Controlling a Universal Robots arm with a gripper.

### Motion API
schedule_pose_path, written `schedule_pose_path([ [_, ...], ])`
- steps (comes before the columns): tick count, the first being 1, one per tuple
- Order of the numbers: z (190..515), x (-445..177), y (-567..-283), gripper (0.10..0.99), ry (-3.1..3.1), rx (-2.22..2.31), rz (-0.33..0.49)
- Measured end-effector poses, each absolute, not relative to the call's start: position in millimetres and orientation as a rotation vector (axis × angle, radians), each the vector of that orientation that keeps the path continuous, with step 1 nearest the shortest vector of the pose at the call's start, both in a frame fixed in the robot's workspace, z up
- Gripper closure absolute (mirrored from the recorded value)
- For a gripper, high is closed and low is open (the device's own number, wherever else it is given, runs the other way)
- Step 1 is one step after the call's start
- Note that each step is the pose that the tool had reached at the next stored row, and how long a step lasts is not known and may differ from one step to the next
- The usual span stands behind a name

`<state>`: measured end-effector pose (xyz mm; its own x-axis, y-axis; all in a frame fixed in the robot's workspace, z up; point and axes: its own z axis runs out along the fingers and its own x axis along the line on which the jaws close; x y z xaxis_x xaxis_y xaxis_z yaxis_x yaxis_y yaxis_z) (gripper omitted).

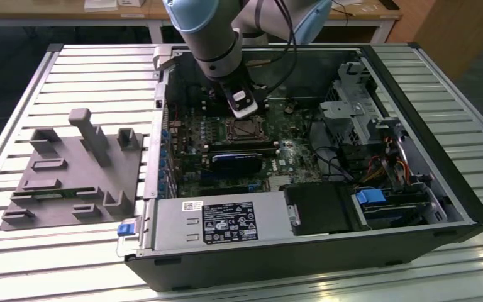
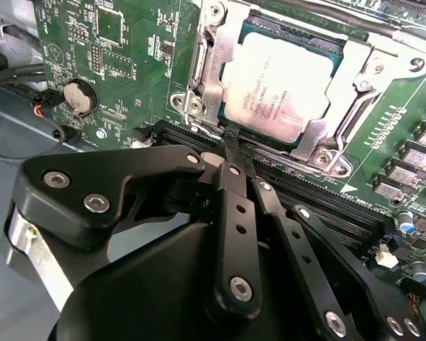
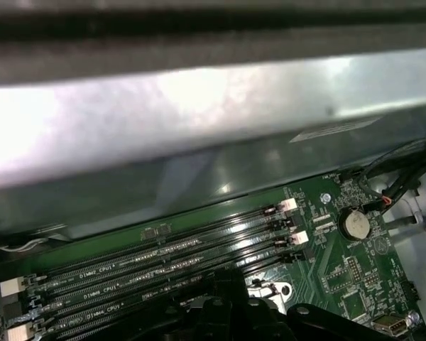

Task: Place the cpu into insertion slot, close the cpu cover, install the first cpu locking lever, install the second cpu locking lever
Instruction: 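Install the first cpu locking lever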

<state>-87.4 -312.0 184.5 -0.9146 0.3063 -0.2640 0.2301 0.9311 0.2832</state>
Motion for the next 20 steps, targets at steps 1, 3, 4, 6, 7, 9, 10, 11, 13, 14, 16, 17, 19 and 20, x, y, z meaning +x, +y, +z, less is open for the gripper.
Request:
schedule_pose_path([
  [1,184,-87,-312,0.984,2.783,0.396,0.355],
  [3,184,-87,-312,0.984,2.782,0.396,0.356],
  [4,184,-87,-312,0.984,2.782,0.396,0.356],
  [6,185,-87,-312,0.984,2.782,0.397,0.357],
  [7,186,-87,-312,0.984,2.782,0.397,0.358],
  [9,188,-87,-312,0.984,2.782,0.397,0.359],
  [10,189,-87,-312,0.984,2.782,0.397,0.360],
  [11,190,-87,-312,0.984,2.782,0.397,0.360],
  [13,193,-87,-312,0.984,2.782,0.397,0.360],
  [14,195,-87,-312,0.984,2.782,0.397,0.360],
  [16,197,-87,-312,0.984,2.782,0.397,0.360],
  [17,199,-87,-312,0.984,2.782,0.397,0.359],
  [19,201,-87,-312,0.984,2.782,0.396,0.356],
  [20,203,-87,-312,0.984,2.782,0.396,0.354],
])
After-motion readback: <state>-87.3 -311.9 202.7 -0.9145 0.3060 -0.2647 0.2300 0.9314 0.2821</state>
